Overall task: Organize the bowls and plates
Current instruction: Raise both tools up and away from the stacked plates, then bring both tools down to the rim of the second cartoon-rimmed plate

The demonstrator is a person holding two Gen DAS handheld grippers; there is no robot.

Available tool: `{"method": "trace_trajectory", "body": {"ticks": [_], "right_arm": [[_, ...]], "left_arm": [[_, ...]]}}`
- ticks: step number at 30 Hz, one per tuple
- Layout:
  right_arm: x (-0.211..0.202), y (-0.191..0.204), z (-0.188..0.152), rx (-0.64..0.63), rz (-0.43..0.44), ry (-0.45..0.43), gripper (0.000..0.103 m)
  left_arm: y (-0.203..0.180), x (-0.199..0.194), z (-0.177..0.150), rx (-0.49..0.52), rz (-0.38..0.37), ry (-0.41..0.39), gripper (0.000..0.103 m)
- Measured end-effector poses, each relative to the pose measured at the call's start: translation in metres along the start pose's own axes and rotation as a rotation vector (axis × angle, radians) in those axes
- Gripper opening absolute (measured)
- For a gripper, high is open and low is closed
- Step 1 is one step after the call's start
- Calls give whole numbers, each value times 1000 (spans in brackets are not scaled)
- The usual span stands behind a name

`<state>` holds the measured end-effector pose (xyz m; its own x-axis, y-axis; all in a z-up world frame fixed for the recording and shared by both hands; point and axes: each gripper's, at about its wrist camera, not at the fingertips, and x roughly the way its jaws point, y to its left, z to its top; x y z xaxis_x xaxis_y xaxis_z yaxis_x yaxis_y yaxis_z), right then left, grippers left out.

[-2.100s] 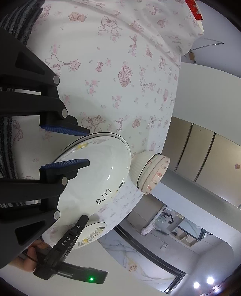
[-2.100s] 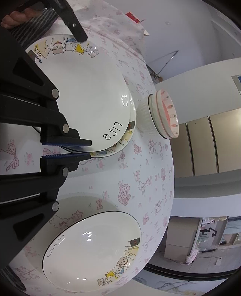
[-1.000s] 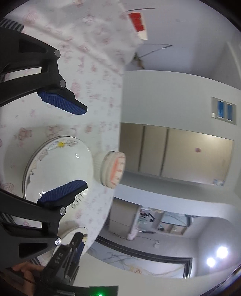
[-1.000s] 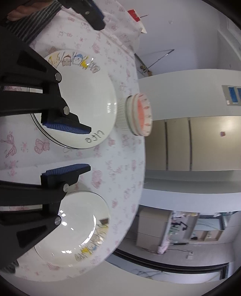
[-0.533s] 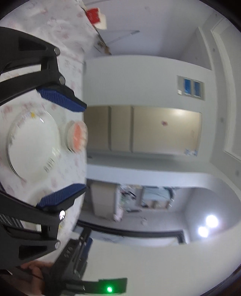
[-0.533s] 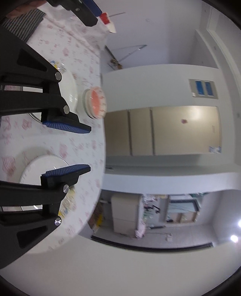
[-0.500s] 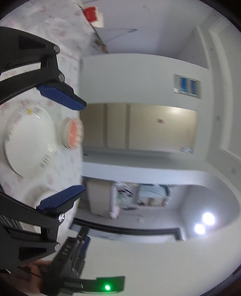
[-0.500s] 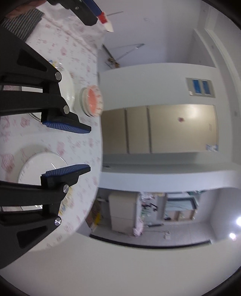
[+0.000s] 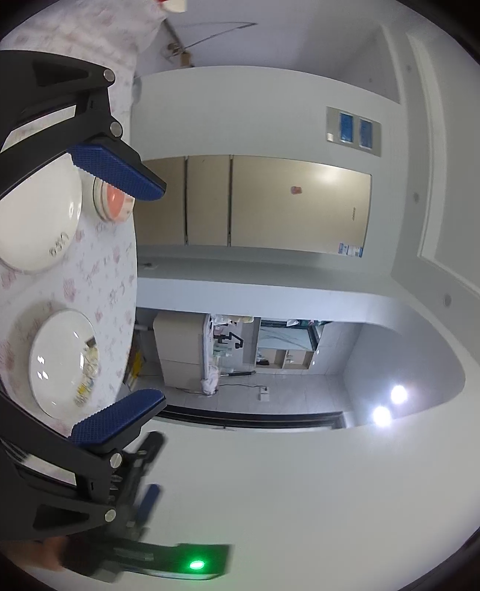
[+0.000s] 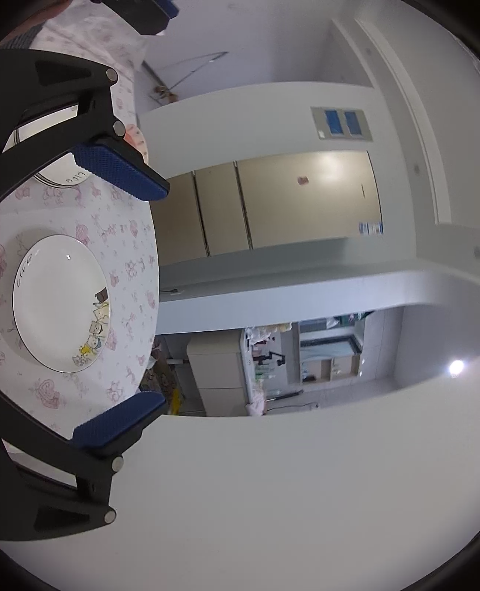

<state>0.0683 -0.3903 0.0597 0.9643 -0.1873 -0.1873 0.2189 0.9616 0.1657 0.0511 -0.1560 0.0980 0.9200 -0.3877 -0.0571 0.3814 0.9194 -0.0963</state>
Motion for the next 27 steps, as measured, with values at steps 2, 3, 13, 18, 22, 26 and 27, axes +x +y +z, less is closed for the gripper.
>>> {"method": "trace_trajectory", "body": {"ticks": [2,3,13,18,22,26,27], "right_arm": [[5,-4,-5,-5,-32,16,103],[7,-6,-7,-27,-50,25,103],[47,-30,-37,28,-185,56,103],[74,-55,-54,202,-139,213,103],[86,-60,-72,232,-191,262,103],[92,-60,-83,222,-208,302,103],[94,-62,-84,226,-209,311,103]], "left_arm": [[-2,14,-3,-53,0,7,103],[-4,24,-6,-64,-2,22,103],[-19,97,-61,-9,45,161,103],[-28,120,-87,41,30,234,103],[-23,131,-101,-7,35,260,103],[-12,138,-111,-60,28,304,103],[-9,140,-112,-72,26,310,103]]}}
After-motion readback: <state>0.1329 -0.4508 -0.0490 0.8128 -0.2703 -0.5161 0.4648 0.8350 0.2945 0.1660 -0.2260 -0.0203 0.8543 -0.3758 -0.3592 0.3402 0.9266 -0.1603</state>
